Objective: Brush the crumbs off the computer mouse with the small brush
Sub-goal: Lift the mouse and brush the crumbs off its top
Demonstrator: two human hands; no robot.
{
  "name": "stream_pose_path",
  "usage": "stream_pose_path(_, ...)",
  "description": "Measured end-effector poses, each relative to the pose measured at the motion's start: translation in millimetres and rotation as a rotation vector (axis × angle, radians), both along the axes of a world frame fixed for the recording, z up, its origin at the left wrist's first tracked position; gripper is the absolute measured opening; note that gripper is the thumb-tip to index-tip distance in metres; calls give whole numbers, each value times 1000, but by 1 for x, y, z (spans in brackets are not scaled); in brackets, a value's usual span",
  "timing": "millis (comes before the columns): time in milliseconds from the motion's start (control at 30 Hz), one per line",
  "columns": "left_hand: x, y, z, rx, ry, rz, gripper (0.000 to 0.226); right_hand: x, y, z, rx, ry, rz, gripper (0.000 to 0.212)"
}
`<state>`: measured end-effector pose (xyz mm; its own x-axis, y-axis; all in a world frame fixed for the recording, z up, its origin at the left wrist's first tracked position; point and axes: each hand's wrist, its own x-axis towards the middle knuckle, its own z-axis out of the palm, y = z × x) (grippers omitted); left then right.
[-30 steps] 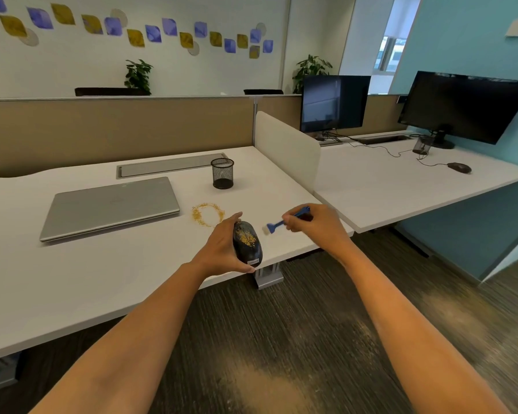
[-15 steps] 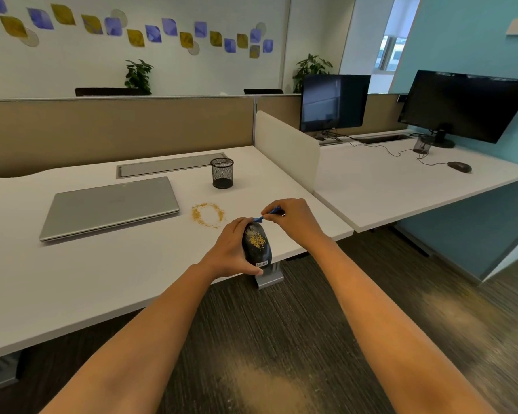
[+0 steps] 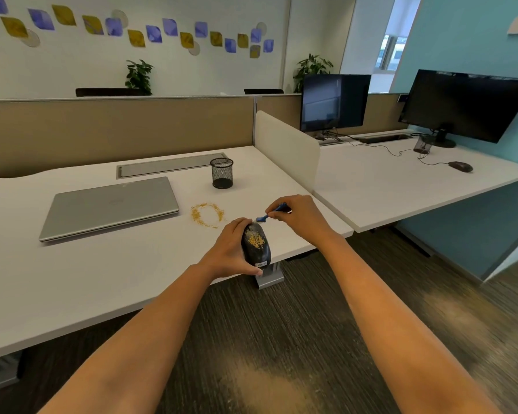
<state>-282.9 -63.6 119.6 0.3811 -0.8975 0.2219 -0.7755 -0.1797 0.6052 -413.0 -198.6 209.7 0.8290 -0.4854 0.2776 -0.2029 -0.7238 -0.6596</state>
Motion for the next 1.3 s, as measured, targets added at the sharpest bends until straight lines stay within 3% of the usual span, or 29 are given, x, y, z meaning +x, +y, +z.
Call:
stream_pose_path(367, 13, 5, 2, -49, -34, 70, 110, -15, 1, -3, -74, 133, 71, 14)
stream_pose_path(533, 12, 2, 4, -58, -31, 63, 108, -18, 0, 0, 259, -102, -31, 16)
stream_pose_path(633, 10, 2, 4, -60, -21, 62, 108, -17, 3, -3, 507, -99, 35, 21)
stream_pose_path(767, 10, 3, 6, -67, -4, 65, 109, -21, 1, -11, 456, -11, 47, 22)
stream_pose_path(900, 10, 5, 6, -55, -15, 75, 111, -27, -6, -15, 313, -77, -72, 17)
stream_pose_path(1033, 8, 4, 5, -53, -21, 69, 110, -29, -1, -13, 413, -163, -37, 12)
stream_pose_path(1167, 6, 1, 4, -63, -15, 48, 109, -25, 9, -18, 405, -67, 54, 16)
stream_pose_path(1300, 6, 2, 6, -65, -10, 48, 111, -30, 3, -21, 420, -78, -5, 16)
